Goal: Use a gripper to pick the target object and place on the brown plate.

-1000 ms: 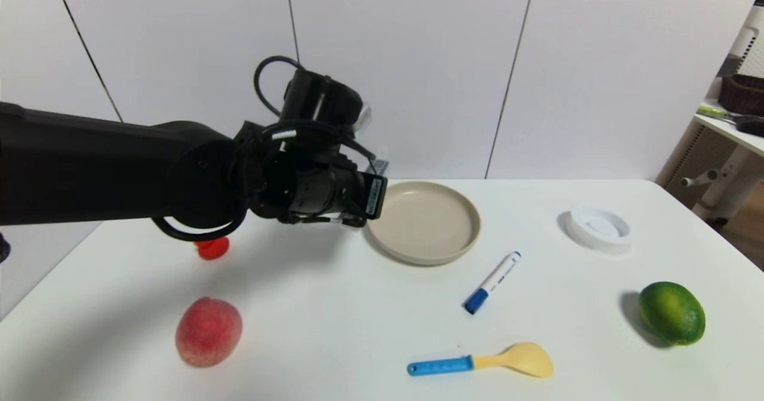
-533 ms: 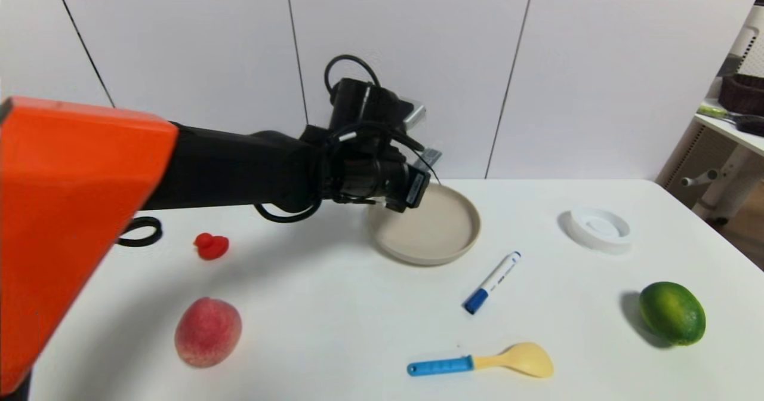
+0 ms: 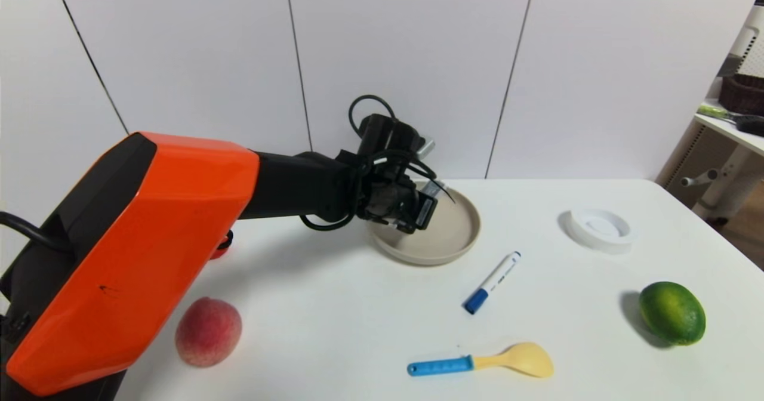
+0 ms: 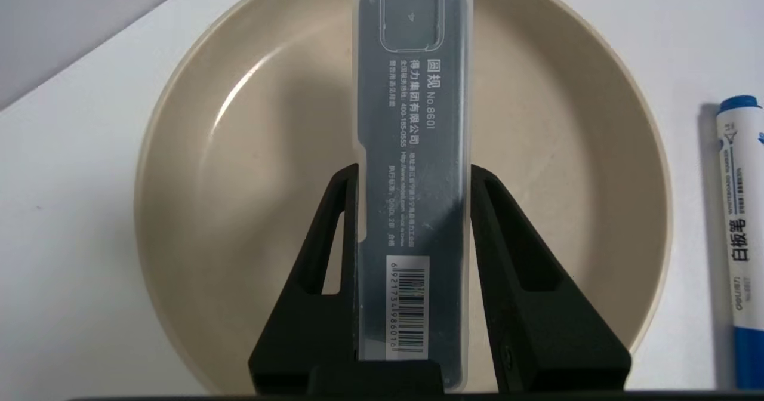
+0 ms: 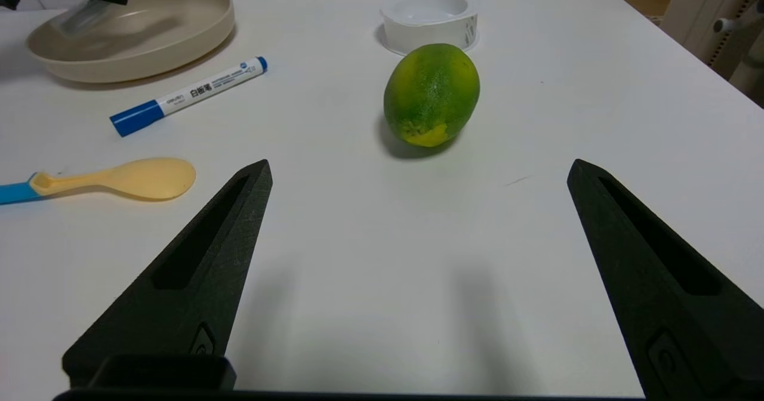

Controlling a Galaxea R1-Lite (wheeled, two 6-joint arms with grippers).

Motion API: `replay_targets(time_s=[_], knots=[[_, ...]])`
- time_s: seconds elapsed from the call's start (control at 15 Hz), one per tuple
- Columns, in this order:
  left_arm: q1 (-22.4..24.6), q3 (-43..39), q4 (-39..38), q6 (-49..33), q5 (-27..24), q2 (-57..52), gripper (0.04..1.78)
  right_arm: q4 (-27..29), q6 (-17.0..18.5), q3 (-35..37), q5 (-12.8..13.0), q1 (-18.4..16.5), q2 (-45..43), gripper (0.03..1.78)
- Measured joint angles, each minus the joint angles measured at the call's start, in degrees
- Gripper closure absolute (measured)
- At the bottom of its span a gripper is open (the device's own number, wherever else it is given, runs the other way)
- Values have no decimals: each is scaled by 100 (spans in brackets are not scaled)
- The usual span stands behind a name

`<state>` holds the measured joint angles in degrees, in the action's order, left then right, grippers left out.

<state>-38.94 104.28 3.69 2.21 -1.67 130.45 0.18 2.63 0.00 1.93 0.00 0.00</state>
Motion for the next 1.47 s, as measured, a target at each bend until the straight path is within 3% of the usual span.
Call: replay_targets(time_s=[0.4, 0.8, 1.13, 1.47], knots=[[-6, 11, -15, 38, 13, 4, 67, 0, 0, 0, 0, 0, 0, 10], [127, 60, 10, 158, 172, -768, 37, -2, 0, 0, 0, 0, 0, 10], [1140, -605, 173, 967, 395, -2356, 25, -2, 0, 0, -2, 0, 0, 10], [2422, -2631, 223, 1170, 412, -4506, 19, 0, 0, 0, 0, 0, 0, 10]])
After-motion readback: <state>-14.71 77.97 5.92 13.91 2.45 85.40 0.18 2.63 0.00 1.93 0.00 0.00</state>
